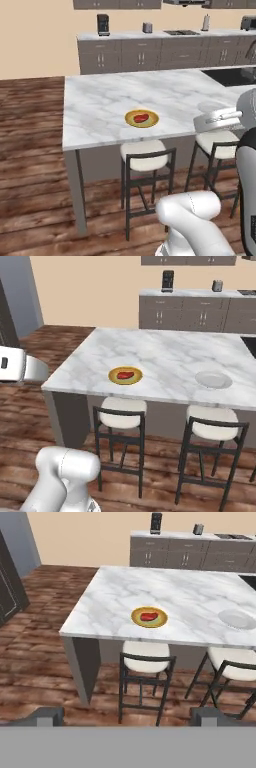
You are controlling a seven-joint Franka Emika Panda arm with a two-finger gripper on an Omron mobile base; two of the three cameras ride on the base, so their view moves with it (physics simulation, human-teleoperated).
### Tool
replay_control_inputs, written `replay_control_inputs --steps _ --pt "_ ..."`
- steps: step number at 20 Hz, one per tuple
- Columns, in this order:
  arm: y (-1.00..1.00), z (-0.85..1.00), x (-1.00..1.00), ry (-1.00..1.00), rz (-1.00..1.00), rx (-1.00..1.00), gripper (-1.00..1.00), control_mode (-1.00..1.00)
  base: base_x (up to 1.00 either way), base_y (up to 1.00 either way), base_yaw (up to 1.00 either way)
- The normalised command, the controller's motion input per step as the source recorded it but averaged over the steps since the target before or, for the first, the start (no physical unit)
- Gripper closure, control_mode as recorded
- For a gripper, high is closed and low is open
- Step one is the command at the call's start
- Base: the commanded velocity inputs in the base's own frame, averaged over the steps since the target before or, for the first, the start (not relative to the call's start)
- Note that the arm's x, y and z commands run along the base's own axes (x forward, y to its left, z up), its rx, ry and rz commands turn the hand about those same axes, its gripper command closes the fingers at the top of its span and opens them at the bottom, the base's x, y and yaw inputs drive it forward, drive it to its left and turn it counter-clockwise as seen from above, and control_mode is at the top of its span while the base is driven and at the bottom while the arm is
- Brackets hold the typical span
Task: Transport the steak and lemon to the fridge. Place the steak on the rack containing meat and place the lemon on the rack containing the vegetable, ensuring meats and vegetables are on different racks.
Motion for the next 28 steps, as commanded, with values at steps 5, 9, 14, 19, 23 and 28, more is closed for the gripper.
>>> replay_control_inputs --steps 5,9,14,19,23,28 --pt "0.00 0.00 0.00 0.00 0.00 0.00 -1.00 1.00 1.00 -0.19 0.09" --pt "0.00 0.00 0.00 0.00 0.00 0.00 -1.00 1.00 0.36 -0.96 0.01" --pt "0.00 0.00 0.00 0.00 0.00 0.00 -1.00 1.00 0.24 -0.26 -0.01" --pt "0.00 0.00 0.00 0.00 0.00 0.00 -1.00 1.00 0.93 0.31 0.00" --pt "0.00 0.00 0.00 0.00 0.00 0.00 -1.00 1.00 1.00 0.08 0.00" --pt "0.00 0.00 0.00 0.00 0.00 0.00 -1.00 1.00 1.00 0.35 0.05"
